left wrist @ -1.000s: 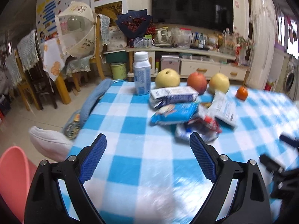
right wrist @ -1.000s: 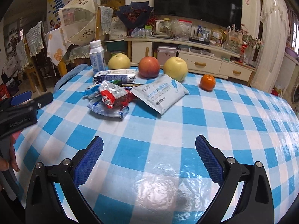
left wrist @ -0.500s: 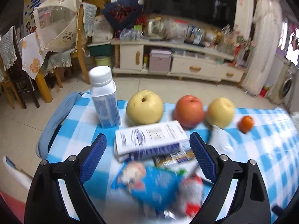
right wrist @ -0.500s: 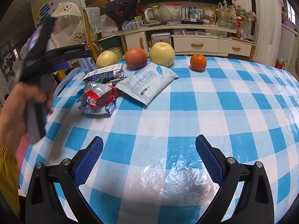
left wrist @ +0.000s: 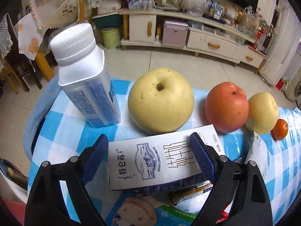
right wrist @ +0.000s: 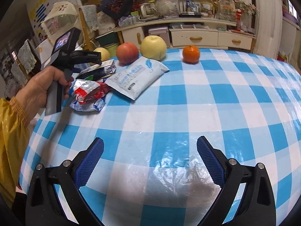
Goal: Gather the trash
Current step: 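Lower the left gripper onto the white milk carton and grasp it, then hold the milk carton in left gripper while right gripper grasps white wet-wipe packet, then carry both items to the pink bin and open both grippers, then move both tools back toward the table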
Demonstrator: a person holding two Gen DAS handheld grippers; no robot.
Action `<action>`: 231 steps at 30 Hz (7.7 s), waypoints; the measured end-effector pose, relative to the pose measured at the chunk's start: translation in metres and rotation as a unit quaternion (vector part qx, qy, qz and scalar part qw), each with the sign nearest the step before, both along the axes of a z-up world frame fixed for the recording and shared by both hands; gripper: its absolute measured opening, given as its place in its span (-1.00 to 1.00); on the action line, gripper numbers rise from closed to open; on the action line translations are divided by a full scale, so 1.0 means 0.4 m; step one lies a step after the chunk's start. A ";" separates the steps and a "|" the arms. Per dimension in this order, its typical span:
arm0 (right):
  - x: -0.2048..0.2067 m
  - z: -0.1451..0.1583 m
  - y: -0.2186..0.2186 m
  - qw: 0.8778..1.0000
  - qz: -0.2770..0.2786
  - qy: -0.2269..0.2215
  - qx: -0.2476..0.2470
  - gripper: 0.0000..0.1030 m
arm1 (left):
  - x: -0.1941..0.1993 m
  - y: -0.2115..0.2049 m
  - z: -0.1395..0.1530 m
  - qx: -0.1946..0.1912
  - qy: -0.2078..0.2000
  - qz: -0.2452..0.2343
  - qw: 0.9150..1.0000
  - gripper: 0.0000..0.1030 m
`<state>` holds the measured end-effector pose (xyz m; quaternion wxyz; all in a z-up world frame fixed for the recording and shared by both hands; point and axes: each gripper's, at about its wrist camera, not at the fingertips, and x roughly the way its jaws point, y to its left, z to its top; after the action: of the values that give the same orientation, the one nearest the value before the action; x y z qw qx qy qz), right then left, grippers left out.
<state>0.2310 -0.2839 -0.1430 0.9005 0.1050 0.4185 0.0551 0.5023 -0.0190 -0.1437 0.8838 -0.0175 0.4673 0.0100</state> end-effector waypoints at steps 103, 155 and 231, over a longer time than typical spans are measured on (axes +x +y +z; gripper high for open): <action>0.367 -0.084 0.021 0.998 -0.008 0.058 0.025 0.64 | -0.592 0.031 0.045 -0.088 -0.088 -0.115 0.985 0.22; 0.124 0.241 0.377 0.980 0.171 -0.096 0.039 0.51 | -0.704 0.341 0.146 -0.087 -0.160 -0.016 0.983 0.23; -0.127 0.229 0.715 0.949 0.193 -0.239 -0.066 0.90 | -0.781 0.568 0.169 0.014 -0.198 0.104 0.975 0.75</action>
<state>0.1801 0.0022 -0.0516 0.9512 -0.0533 0.2056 0.2238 0.1898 0.2082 -0.0760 0.9530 -0.0553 0.2789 0.1050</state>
